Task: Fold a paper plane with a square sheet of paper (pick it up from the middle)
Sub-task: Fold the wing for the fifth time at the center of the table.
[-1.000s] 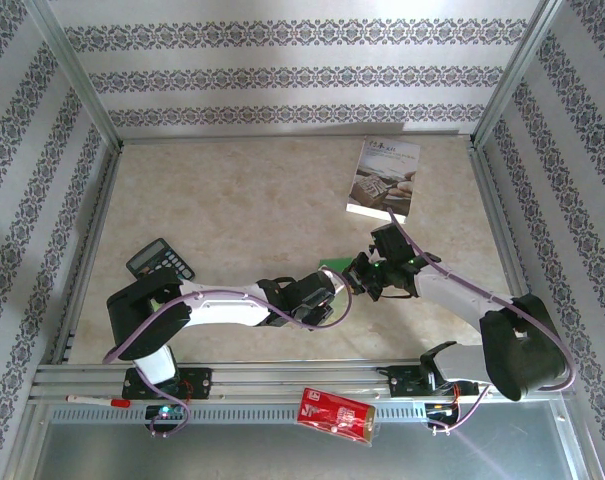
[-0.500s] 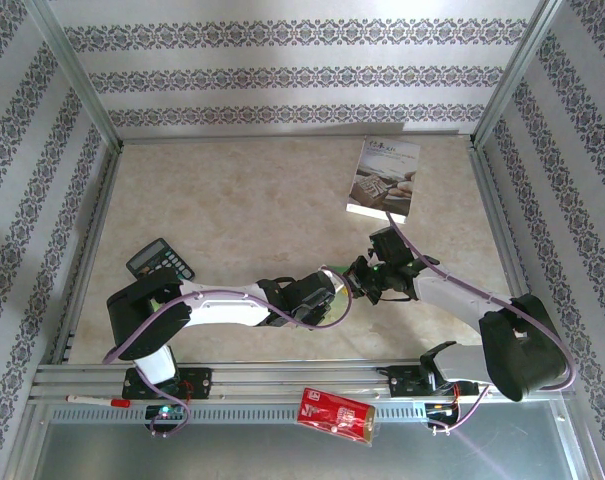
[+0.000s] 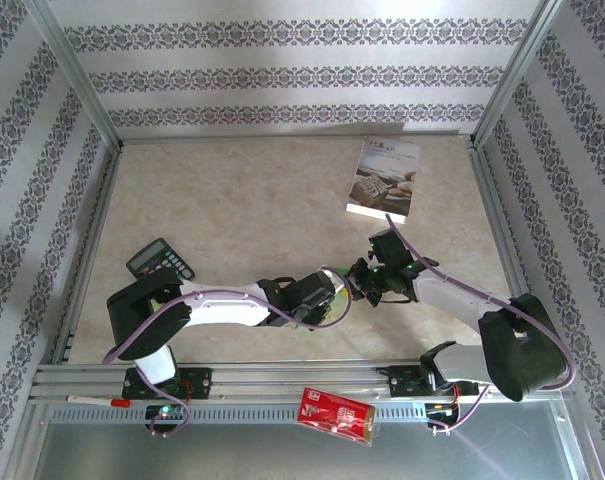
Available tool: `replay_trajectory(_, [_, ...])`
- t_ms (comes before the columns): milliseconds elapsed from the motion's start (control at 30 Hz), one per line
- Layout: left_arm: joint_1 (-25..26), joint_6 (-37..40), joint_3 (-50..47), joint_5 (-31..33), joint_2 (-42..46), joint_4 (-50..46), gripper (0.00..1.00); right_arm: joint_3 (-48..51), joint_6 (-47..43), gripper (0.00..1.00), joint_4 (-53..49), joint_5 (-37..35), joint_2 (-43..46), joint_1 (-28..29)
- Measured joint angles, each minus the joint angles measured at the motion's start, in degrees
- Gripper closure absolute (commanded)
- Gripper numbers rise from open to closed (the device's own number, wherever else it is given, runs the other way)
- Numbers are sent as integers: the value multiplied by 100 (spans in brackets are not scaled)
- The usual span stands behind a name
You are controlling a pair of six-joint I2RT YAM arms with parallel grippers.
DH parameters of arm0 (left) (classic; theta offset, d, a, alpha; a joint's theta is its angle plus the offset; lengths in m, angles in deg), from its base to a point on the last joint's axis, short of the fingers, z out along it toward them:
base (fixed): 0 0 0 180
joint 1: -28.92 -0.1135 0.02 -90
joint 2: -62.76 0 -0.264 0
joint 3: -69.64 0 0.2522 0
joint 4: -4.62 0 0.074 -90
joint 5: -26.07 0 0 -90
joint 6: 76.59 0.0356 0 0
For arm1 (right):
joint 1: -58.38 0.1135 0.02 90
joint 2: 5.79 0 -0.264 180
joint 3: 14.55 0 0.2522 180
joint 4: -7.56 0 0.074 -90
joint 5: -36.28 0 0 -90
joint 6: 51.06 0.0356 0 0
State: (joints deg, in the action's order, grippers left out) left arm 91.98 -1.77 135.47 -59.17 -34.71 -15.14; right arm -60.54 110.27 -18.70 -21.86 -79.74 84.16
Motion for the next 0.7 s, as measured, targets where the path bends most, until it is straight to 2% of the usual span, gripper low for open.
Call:
replay_trajectory(100, [0,-13,-2,-4,0,0,74,0,37,100,15,-4,-2,0])
replay_trajectory(333, [0,-70,0,-17,0,0,88,13,37,100,35,-7,-2,0])
replay_trajectory(467, [0,-138,-2,-17,0,4,92,15,37,100,35,-7,-2,0])
replay_trajectory(700, [-2,-337,-107,-68,0,205,96,15,17,89,39,-2,-13,-28])
